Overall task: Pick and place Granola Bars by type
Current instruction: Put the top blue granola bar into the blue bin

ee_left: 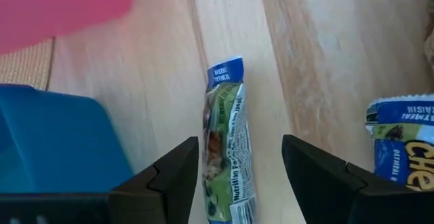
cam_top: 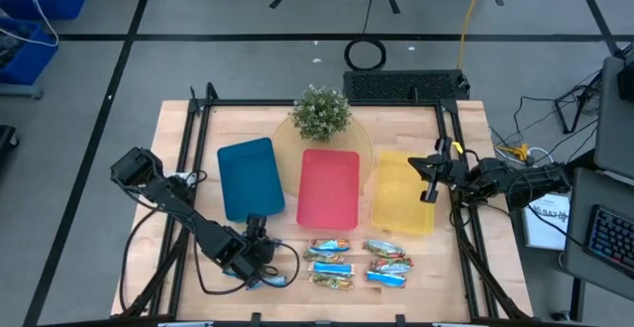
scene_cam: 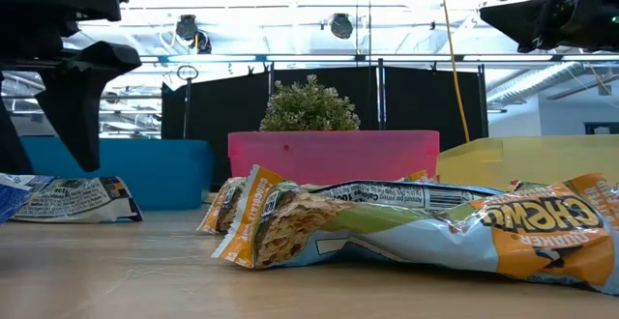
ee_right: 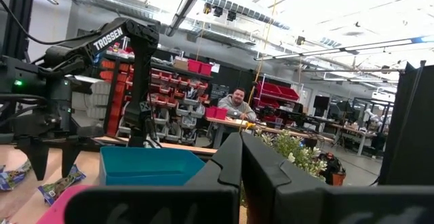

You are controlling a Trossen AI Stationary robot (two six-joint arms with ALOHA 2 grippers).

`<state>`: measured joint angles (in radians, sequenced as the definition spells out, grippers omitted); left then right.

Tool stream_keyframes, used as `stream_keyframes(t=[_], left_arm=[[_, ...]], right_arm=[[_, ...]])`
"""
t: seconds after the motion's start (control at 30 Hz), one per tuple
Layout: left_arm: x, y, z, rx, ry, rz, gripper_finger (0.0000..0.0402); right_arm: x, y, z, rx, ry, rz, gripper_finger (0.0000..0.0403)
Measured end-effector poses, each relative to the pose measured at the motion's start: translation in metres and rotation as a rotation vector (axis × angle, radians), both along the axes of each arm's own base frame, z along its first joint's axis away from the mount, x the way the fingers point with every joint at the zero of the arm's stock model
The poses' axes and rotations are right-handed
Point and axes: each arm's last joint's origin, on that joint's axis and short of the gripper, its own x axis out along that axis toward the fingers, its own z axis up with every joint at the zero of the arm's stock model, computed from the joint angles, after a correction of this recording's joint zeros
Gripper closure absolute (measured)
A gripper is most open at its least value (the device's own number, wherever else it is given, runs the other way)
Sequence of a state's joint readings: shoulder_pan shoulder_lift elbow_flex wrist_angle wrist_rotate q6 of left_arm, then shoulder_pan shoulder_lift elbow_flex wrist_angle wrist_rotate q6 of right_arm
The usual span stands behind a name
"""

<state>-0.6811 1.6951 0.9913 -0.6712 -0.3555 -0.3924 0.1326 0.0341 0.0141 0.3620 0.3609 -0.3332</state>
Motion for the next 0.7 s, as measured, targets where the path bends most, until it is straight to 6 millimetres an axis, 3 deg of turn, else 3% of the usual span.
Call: stream_keyframes(t=[0.43, 0.7], left_arm=[[0.003, -0.005, -0.028, 0.036, 0.127, -0.052, 0.0183], [0.003, -0.003, -0.027, 0.006, 0.135, -0.013, 0.0183]], right_arm=[[0.0, 0.0, 0.0, -0.003, 0.0, -0.001, 0.0403], [0.0, 0.0, 0.0, -0.002, -0.004, 0.0, 0.0403]])
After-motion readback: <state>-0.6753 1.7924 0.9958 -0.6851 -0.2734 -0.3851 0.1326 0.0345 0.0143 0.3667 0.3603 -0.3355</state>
